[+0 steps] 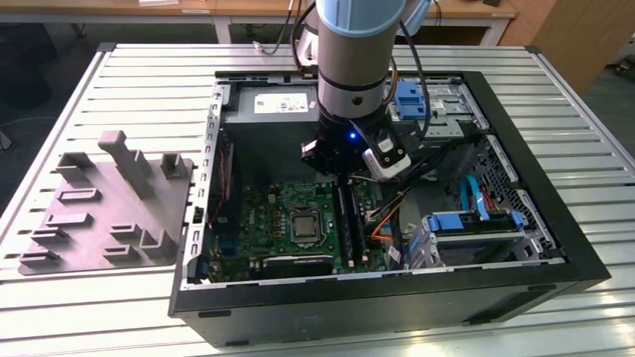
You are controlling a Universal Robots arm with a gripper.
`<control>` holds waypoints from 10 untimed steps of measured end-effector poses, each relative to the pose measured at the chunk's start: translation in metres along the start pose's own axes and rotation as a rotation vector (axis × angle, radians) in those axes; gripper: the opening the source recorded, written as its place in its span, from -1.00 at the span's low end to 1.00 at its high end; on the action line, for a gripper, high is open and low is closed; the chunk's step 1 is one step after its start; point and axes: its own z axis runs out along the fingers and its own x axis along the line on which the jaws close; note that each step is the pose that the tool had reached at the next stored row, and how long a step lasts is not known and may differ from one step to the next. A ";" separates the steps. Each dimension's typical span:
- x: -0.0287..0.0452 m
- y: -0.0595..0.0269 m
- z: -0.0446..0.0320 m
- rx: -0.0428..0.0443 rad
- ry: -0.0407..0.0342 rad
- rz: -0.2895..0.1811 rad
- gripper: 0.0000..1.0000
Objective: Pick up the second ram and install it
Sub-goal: 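Press down the second ram until it locks into place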
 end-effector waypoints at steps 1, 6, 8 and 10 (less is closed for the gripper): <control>0.0000 0.0000 0.0001 -0.0002 -0.0001 0.000 -0.80; 0.0001 -0.0001 0.0014 0.0000 0.0000 0.000 -0.80; 0.0001 -0.0001 0.0015 -0.0001 0.0000 0.000 -0.80; 0.0001 -0.0001 0.0024 -0.0002 -0.0001 0.000 -0.80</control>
